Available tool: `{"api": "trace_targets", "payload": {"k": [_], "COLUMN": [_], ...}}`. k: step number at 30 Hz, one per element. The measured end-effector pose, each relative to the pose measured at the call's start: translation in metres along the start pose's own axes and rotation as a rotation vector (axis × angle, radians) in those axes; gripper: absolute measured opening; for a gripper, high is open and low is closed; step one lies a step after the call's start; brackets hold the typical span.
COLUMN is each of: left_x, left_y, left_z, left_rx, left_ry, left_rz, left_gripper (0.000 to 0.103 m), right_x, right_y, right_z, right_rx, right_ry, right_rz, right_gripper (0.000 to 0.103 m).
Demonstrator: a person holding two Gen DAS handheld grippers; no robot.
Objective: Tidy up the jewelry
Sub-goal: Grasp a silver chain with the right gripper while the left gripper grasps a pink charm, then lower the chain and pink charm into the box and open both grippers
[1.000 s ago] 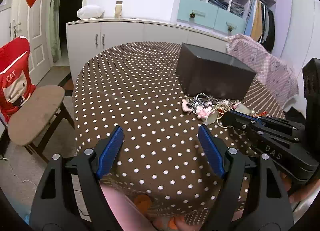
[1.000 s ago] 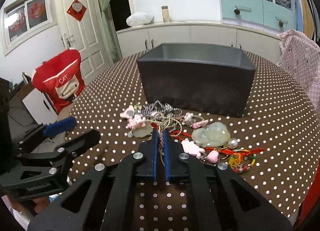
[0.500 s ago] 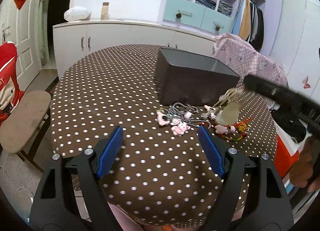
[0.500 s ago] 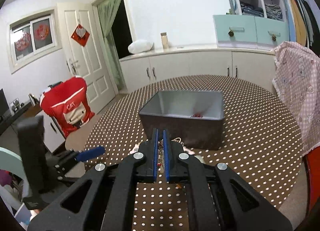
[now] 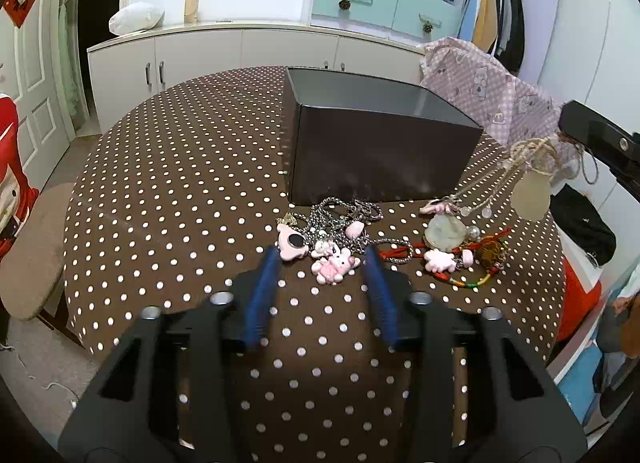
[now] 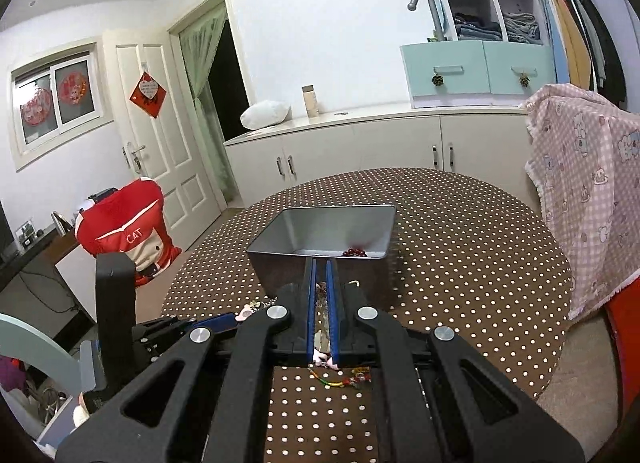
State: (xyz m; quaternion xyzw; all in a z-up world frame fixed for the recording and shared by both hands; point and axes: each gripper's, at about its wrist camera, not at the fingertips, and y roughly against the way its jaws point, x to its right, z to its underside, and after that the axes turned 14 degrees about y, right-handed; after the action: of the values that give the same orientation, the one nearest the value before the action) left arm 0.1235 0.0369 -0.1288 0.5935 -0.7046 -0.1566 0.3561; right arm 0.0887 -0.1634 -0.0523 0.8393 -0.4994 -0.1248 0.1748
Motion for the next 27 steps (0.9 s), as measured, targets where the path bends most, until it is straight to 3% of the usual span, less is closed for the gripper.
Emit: {"api": "trace_targets", "payload": {"k": [5,13,15,16,27], "left_x": [0.005,0.002,0.004,0.004,0.014], "left_y": [-0.002,0.008,0.014,0.017,0.039], "left_z": [0.002,0.003,0.002,0.0,-0.019], "left_rx": [0.0,0.018,0.035,0.042,0.121], "left_ry": [-0.051,-0.047,-0.049,-0.051,-0.081], "left_rz": [-0.027,-0.048,-0.042,-0.037,-0.019], "left_gripper": [0.021,0.021,0.021,0.015,0.015], "right_x": [0.006,0.009,0.01,0.01,0.019], "right_y": [0.0,0.008,0.012,0.013,0.021], "right_z": [0.003,-0.004,-0.008,-0.01,-0.038], "right_rx": [-0.013,0.006,0.018,0.023,0.082], "right_ry": [-0.019,-0.008,0.007,0.012,0.039], "right_rz": [0.003,-0.005,0.0,0.003,0.015], "right_gripper": [0.004,0.004,0.004,0.004,0.004]}}
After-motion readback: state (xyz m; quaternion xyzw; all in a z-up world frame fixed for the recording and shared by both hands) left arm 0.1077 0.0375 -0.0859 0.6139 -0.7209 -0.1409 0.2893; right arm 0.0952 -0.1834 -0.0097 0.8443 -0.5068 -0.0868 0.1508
